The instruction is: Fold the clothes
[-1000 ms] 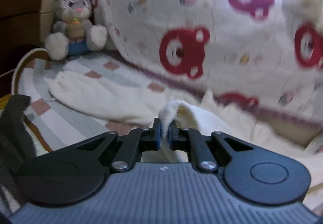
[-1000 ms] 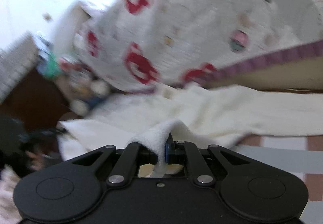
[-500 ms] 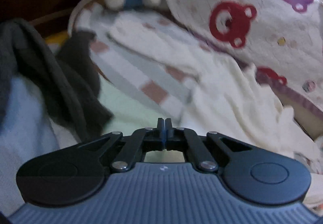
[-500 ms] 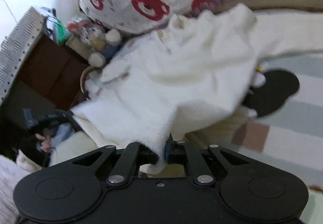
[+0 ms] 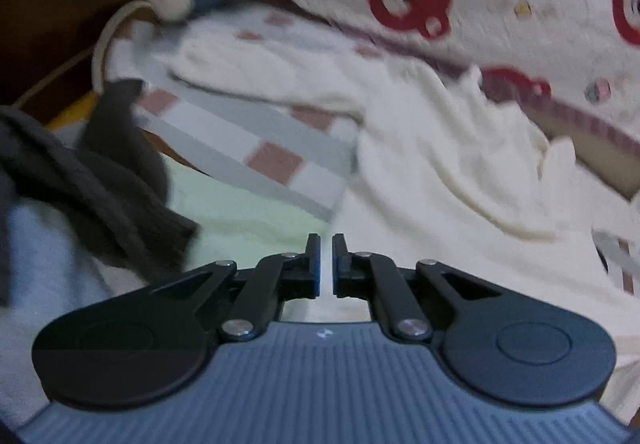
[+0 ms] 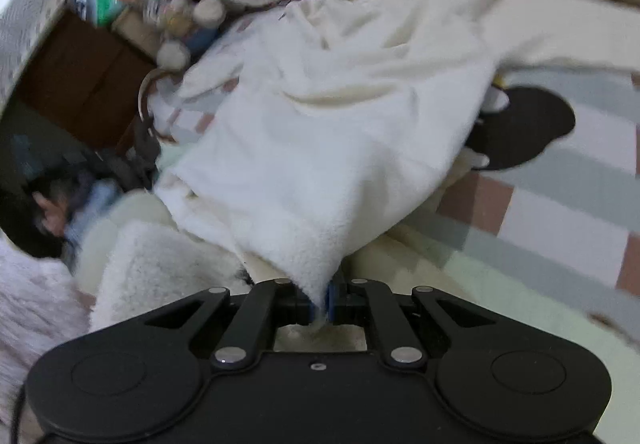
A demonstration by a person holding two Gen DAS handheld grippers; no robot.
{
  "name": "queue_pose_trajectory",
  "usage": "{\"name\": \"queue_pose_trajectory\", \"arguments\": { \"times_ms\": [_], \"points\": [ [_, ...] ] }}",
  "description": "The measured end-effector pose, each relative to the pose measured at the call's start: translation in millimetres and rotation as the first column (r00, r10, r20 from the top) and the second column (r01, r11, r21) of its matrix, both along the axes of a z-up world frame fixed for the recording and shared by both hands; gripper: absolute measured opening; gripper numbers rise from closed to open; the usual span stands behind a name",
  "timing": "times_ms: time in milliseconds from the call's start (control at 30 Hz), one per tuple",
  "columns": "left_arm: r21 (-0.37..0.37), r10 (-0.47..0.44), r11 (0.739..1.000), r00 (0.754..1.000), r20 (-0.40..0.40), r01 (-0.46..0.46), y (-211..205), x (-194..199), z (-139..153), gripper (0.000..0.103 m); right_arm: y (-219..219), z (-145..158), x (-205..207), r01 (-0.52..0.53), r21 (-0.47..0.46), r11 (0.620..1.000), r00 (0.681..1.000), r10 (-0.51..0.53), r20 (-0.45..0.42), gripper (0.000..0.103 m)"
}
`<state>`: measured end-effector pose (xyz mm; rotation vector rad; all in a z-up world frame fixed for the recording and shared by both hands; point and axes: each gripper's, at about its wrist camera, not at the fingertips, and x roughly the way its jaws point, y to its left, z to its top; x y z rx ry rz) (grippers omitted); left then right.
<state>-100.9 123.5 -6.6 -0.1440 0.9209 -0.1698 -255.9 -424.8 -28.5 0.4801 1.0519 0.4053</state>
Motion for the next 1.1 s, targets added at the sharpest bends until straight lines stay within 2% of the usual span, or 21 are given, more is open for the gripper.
{"name": "queue_pose_trajectory", "arguments": {
  "times_ms": [33, 100, 167, 200, 267, 300, 333, 433, 533, 600, 633, 700, 767, 867, 967, 1000, 1100],
  "points": [
    [-0.002, -0.017, 1.000, 1.000, -0.013, 0.017, -7, 5, -3, 0.011, -5, 3, 0, 0.006, 0.018, 1.000, 1.000, -0.006, 0.001, 0.014],
    [0.002, -0.051, 0.999, 0.998, -0.020, 0.051, -21, 16, -4, 0.020, -11, 12, 3, 0.000, 0.035, 0.999, 1.000, 0.000, 0.014, 0.015],
    [0.025, -0.087, 0.996, 0.996, -0.013, 0.087, -36, 25, -2, 0.029, -18, 25, 6, -0.026, 0.045, 0.999, 0.998, 0.024, 0.054, 0.016],
    [0.036, -0.104, 0.994, 0.995, -0.011, 0.104, -42, 29, -2, 0.030, -22, 35, 11, -0.023, 0.045, 0.999, 0.996, 0.019, 0.091, 0.018],
    [0.058, -0.139, 0.989, 0.990, -0.006, 0.139, -55, 38, -2, 0.033, -31, 53, 21, -0.016, 0.045, 0.999, 0.986, 0.008, 0.164, 0.027],
    [0.067, -0.159, 0.985, 0.987, 0.001, 0.159, -61, 44, -3, 0.034, -36, 62, 28, -0.011, 0.040, 0.999, 0.980, 0.002, 0.201, 0.035],
    [0.076, -0.181, 0.981, 0.983, 0.010, 0.180, -67, 51, -5, 0.035, -41, 70, 39, 0.003, 0.006, 1.000, 0.970, -0.005, 0.241, 0.037],
    [0.105, -0.250, 0.964, 0.967, 0.055, 0.243, -85, 75, -7, 0.042, -48, 91, 85, 0.052, -0.187, 0.981, 0.944, 0.013, 0.330, 0.037],
    [0.147, -0.320, 0.941, 0.943, 0.093, 0.305, -106, 102, -8, 0.042, -47, 109, 140, 0.059, -0.360, 0.931, 0.902, 0.105, 0.419, 0.039],
    [0.166, -0.360, 0.925, 0.927, 0.104, 0.341, -120, 124, -10, 0.045, -41, 115, 185, 0.045, -0.470, 0.882, 0.866, 0.200, 0.458, 0.048],
    [0.167, -0.373, 0.920, 0.921, 0.107, 0.354, -130, 135, -11, 0.046, -35, 112, 208, 0.036, -0.514, 0.857, 0.858, 0.238, 0.455, 0.052],
    [0.165, -0.393, 0.913, 0.913, 0.110, 0.374, -148, 159, -12, 0.048, -23, 105, 253, 0.018, -0.594, 0.805, 0.842, 0.308, 0.443, 0.052],
    [0.152, -0.402, 0.911, 0.908, 0.117, 0.384, -163, 183, -14, 0.048, -5, 92, 291, -0.021, -0.617, 0.787, 0.846, 0.343, 0.408, 0.052],
    [0.105, -0.397, 0.917, 0.910, 0.120, 0.386, -178, 222, -19, 0.049, 20, 60, 339, -0.060, -0.614, 0.787, 0.849, 0.364, 0.384, 0.051],
    [0.069, -0.391, 0.920, 0.915, 0.099, 0.386, -197, 263, -33, 0.049, 31, 26, 372, -0.063, -0.599, 0.798, 0.868, 0.340, 0.361, 0.051],
    [0.071, -0.389, 0.921, 0.916, 0.098, 0.383, -204, 276, -38, 0.049, 32, 16, 380, -0.066, -0.593, 0.802, 0.873, 0.334, 0.354, 0.051],
    [0.161, -0.376, 0.922, 0.915, 0.147, 0.353, -231, 305, -46, 0.049, 27, -16, 405, -0.078, -0.595, 0.800, 0.892, 0.322, 0.316, 0.051]
  ]
}}
